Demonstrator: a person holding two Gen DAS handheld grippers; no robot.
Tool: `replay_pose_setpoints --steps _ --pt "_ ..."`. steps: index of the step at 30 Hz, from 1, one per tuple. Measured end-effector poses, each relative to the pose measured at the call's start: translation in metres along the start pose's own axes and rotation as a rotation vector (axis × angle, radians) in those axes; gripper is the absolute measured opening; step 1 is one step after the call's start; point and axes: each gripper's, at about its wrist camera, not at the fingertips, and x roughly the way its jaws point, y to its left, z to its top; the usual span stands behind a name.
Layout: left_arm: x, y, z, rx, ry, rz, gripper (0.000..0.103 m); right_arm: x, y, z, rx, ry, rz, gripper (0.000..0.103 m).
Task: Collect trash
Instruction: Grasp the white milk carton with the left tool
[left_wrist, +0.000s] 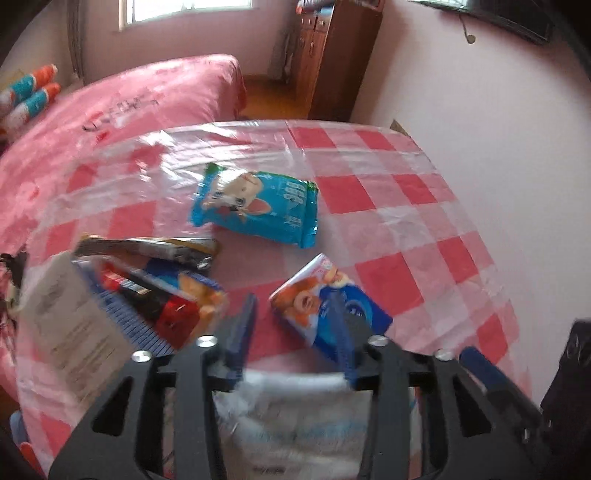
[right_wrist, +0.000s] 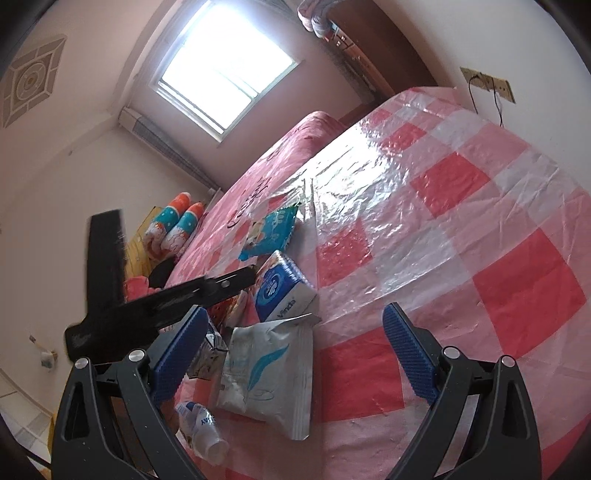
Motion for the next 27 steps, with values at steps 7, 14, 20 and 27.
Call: replay_pose_setpoints --steps 7,14,20,27 --pt "-0.059 0.039 -0.018 -0.105 -0.13 0.131 0.073 0.009 0.009 -0.003 -0.049 0.061 0.008 0.094" --pt "-0.057 0.078 -0.016 -0.297 -0.075 0.201 0.085 0.024 0.029 -0.014 -0.142 0.14 -0.004 0.094" --pt "-0.032 0.077 -0.018 -0.299 -0.019 0.292 0.085 0.029 0.046 -0.028 -0.234 0.189 -0.021 0.094" --pt "-0.023 0.086 -0.022 -0.304 -0.027 0.336 0.07 0.024 0.067 -0.041 -0.362 0.167 -0.018 0.094"
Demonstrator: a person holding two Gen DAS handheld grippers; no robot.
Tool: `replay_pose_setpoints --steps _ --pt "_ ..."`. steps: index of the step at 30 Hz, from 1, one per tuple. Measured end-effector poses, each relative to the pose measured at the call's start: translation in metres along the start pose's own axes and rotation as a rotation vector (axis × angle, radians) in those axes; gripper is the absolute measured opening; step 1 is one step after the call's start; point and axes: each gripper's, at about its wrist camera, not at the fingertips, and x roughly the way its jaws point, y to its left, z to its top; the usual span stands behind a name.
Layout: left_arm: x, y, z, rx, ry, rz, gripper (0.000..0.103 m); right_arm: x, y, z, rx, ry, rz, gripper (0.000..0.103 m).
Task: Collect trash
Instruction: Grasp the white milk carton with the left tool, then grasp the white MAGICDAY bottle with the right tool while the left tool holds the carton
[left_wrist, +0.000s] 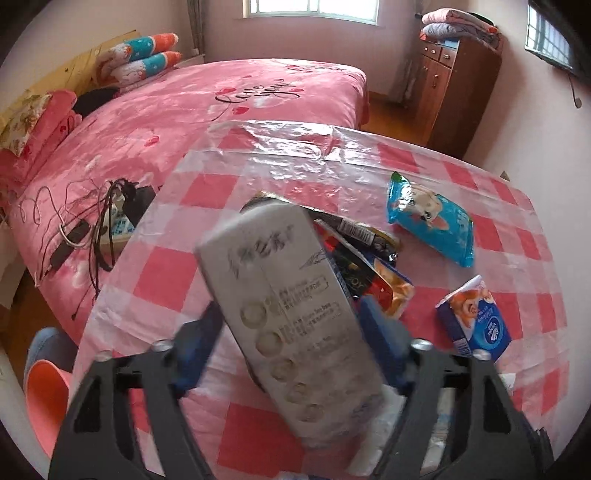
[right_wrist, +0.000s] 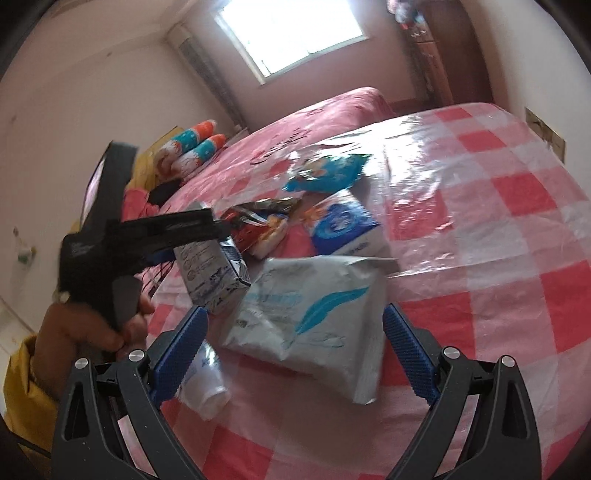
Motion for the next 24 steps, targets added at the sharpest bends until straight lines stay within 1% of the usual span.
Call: replay_pose_setpoints --steps 2,7,11,15,19,24 --pt "-0.001 0.003 -0.004 -0.002 -0.005 -0.01 0.069 0.001 0.01 -0.002 -0.045 0.001 0.014 0.094" --pt "-0.011 0.018 -0.012 -0.004 -0.017 -0.015 0.069 0.005 0.033 -0.004 -0.135 0.012 0.079 0.094" --pt "-0.022 0.036 -0.019 -0.013 -0.028 -0.031 0.068 0.018 0.057 -0.011 -0.22 0.067 0.126 0.094" --pt "-0.032 0.054 -0.028 -0.027 -0.033 -0.048 0.068 0.035 0.075 -0.017 -0.292 0.142 0.105 0.094" --pt "-0.038 0.077 -0.041 -0.047 -0.027 -0.064 0.068 0.051 0.085 -0.021 -0.333 0.19 0.063 0.094" --pt "-0.045 0.106 -0.058 -0.072 -0.02 -0.079 0.068 0.066 0.096 -0.025 -0.379 0.221 0.015 0.094"
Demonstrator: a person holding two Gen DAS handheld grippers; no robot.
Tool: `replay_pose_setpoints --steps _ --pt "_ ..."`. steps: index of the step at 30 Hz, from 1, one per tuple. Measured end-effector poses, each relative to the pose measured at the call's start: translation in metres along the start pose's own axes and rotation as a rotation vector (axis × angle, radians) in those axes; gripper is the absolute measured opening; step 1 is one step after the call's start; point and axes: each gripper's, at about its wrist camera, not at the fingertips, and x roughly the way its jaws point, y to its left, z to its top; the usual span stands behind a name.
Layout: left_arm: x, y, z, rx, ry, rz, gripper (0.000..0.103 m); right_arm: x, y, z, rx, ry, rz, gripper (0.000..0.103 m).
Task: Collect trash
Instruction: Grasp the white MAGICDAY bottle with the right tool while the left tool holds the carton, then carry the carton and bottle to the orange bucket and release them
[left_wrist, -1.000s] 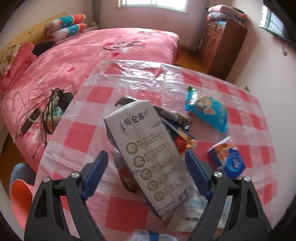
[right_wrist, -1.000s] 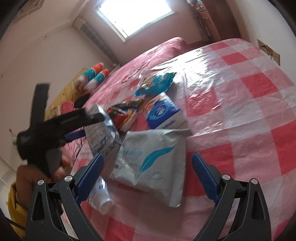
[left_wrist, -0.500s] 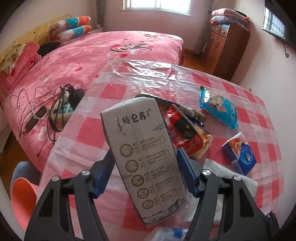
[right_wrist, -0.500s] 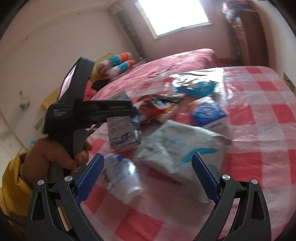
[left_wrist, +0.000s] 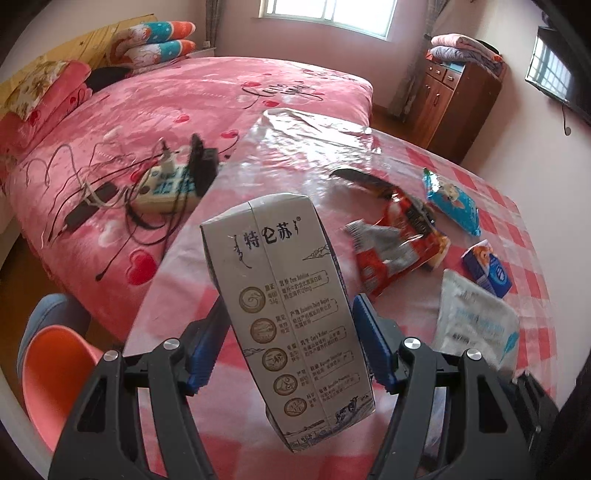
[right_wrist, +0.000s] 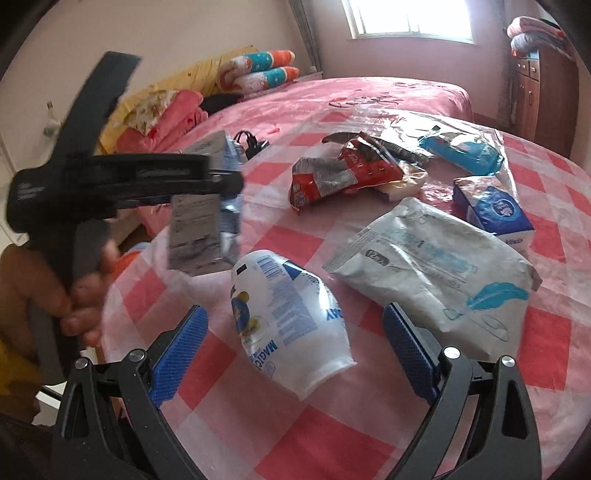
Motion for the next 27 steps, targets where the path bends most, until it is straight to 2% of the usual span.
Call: replay_pose_setpoints --steps 10,11,15,18,27 --pt "-0.016 0.044 -0.03 -0.018 -0.001 -0.027 0.067 0.021 0.012 0.003 -0.051 0.053 -0.084 0.094" --pt "-0.017 0.048 -0.034 -0.017 -0.001 -0.031 0.067 0.023 0.013 0.003 -0.053 0.062 -0.09 0.089" --pt "-0.016 0.058 -0.045 -0.026 0.013 -0.064 0.065 0.023 0.015 0.002 -0.062 0.064 -0.131 0.081" --pt "-0.014 0.064 -0.054 -0.036 0.024 -0.098 0.064 0.022 0.016 0.001 -0.068 0.059 -0.163 0.068" --pt "-0.018 0.078 -0.062 -0.062 0.01 -0.173 0.063 0.015 0.018 0.0 -0.07 0.026 -0.198 0.068"
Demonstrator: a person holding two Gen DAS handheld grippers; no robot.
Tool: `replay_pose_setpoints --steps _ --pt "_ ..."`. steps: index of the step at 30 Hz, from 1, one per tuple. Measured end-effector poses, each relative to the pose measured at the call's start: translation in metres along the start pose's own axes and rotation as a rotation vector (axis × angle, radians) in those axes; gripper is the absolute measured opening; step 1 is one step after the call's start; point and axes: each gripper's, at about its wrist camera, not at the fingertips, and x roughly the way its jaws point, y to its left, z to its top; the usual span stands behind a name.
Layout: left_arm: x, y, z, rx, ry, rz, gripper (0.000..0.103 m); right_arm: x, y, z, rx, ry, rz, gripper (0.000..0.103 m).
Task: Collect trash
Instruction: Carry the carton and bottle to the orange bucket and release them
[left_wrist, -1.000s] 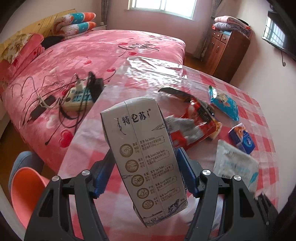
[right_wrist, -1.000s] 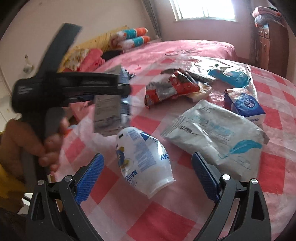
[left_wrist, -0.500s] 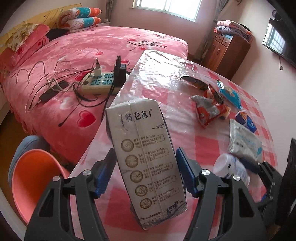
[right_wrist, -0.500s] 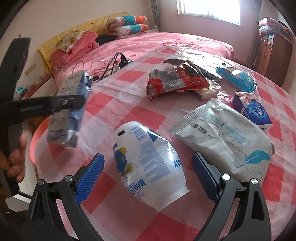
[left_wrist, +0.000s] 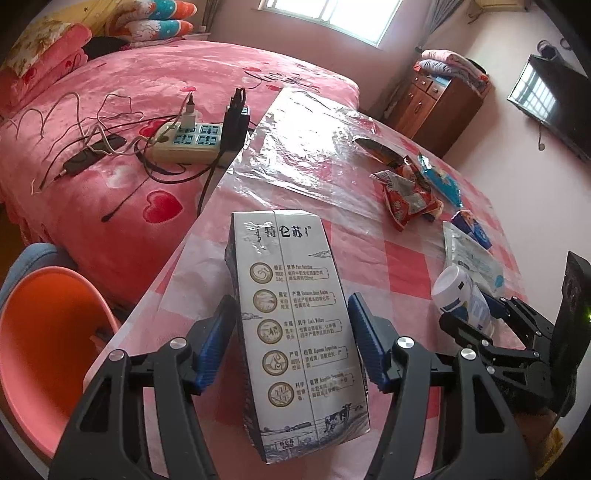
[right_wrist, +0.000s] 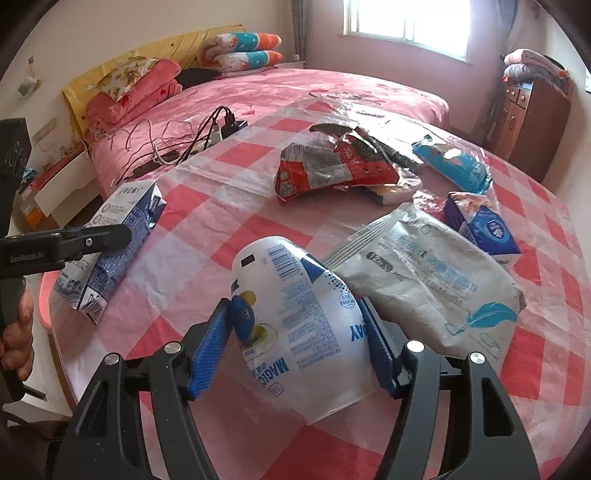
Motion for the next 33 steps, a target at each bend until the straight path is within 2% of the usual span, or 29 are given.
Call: replay_pose_setpoints --steps 11,19,25,33 --pt "-0.011 0.021 -0.007 -0.039 -0.025 -0.078 0.063 -0.017 0.001 -0.003 0.145 -0.033 0.096 0.068" --pt "-0.033 0.057 -0.011 -0.106 -0.074 -0.098 0.063 -0.018 0.026 0.02 0.226 -0.033 0.295 0.068" --pt "-0.054 0.098 -0.018 -0.172 -0.108 -0.062 0.063 -0.01 0.078 0.047 0.202 -0.003 0.481 0.068" --pt "-0.079 0.174 -0.039 -0.307 -0.141 0.055 0.063 0.003 0.166 0.076 0.057 0.031 0.601 0.068"
